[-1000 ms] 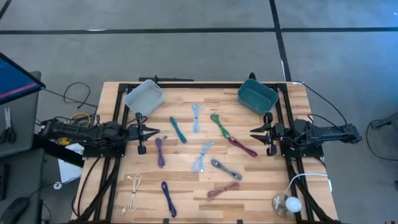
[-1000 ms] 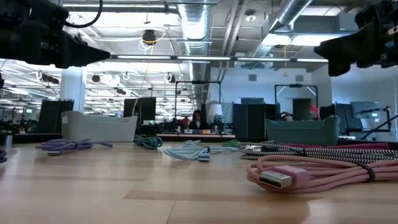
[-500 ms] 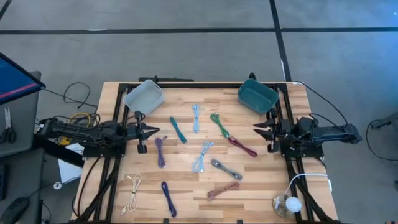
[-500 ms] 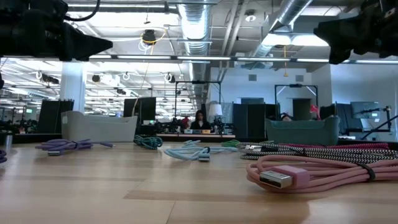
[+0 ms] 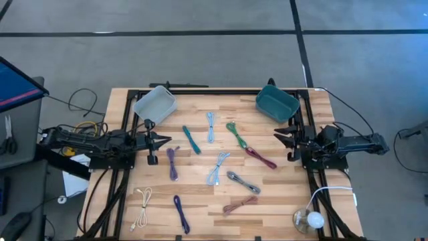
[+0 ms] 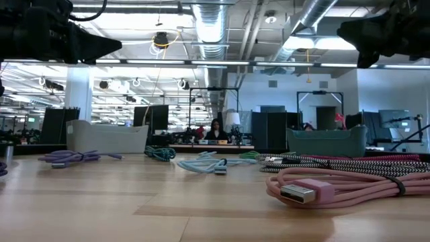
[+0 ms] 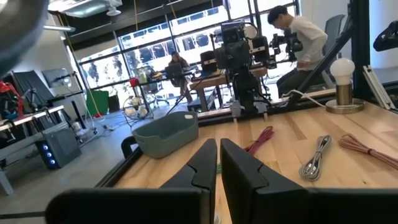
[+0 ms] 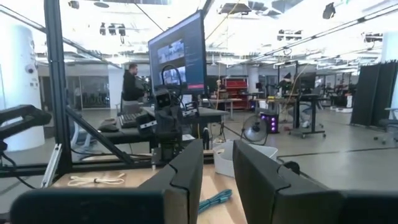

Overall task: Pick & Place USB Port
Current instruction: Put the black pink charger cable into the green bin

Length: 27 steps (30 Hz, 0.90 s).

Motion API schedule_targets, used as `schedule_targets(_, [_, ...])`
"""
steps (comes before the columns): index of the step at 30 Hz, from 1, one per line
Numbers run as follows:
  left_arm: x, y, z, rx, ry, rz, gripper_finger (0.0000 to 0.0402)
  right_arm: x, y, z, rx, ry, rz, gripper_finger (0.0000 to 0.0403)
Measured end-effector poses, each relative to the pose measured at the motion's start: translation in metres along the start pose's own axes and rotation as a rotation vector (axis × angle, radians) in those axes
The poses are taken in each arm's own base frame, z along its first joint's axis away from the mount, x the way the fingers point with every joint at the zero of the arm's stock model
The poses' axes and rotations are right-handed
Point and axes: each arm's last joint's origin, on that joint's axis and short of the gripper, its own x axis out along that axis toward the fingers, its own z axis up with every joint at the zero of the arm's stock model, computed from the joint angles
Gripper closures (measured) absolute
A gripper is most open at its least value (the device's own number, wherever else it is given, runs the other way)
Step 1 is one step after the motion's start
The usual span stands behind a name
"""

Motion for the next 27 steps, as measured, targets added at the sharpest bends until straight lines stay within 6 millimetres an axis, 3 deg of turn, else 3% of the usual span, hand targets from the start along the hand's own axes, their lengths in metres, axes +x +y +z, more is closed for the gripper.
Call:
schedule_targets(4, [0.0,0.0,0.0,-0.001,0.0,0.0,0.038,0.0,0.0,0.008,0.045,0.035,-0.003,0.0321])
schedule_targets(12, [0.0,0.0,0.0,0.0,0.002,-0.001,0.038,-0.004,-0.005,0.009,0.164,0.436,-0.171,0.0321])
schedule_targets(19, [0.0,0.0,0.0,-0.001,0.003,-0.001,0.0381,0.004,-0.002,0.007,0.199,0.631,-0.198,0.0321])
schedule_targets(27, [0.0,0.0,0.0,0.0,0.003,-0.001,0.0381,0.027,0.004,0.006,0.152,0.828,-0.236,0.0321])
